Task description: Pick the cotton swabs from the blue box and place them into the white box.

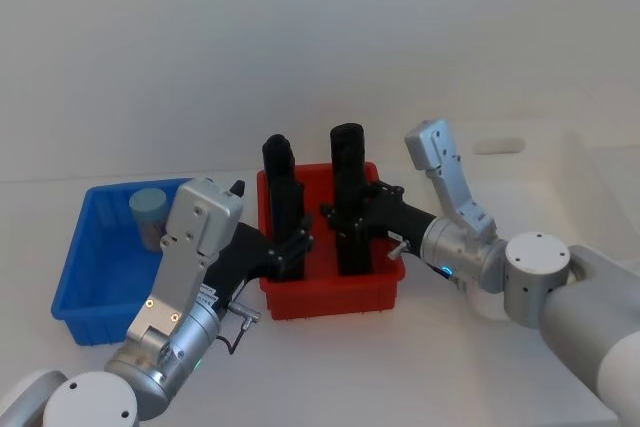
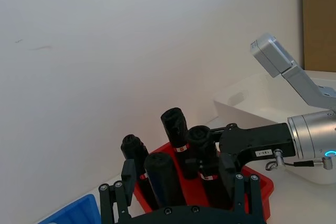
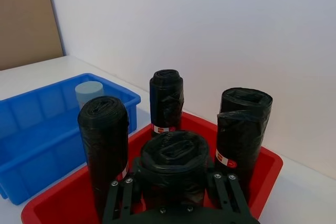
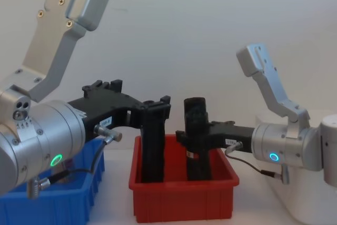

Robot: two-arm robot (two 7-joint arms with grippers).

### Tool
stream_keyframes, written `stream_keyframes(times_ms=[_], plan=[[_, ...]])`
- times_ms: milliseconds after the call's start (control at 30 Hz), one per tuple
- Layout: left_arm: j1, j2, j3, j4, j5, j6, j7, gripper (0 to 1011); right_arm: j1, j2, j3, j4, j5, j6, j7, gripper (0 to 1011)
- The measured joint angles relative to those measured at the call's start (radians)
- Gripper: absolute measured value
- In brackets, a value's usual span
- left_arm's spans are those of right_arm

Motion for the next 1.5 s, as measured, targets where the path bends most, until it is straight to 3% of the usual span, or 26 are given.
stream_keyframes(times_ms=[167,500,667,933,1000,1067,1500], plan=[[0.000,0.000,0.000,0.000,0.000,0.000,0.000,1004,0.021,-0.007,0.004,0.040,0.001,-0.018,0.005,550],[0.000,0.000,0.000,0.000,0.000,0.000,0.000,1004,0.037,-0.010,0.024,0.066,0.011,-0.059,0.005,476],[0.000,0.000,0.000,0.000,0.000,0.000,0.000,1004,0.016,-0.002,0.037,0.016,0.019,-0.067,-0.006,445],[0.000,0.000,0.000,0.000,0.000,0.000,0.000,1004,-0.122,0.040,0.052,-0.276,0.038,0.022,-0.040,403],[0.000,0.000,0.000,0.000,0.000,0.000,0.000,1004,-0.144,0.047,0.054,-0.321,0.042,0.037,-0.046,394],[0.000,0.000,0.000,0.000,0.000,0.000,0.000,1004,-0.188,0.060,0.057,-0.416,0.052,0.068,-0.056,386],[0.000,0.000,0.000,0.000,0.000,0.000,0.000,1004,-0.325,0.104,0.068,-0.707,0.086,0.160,-0.113,374]])
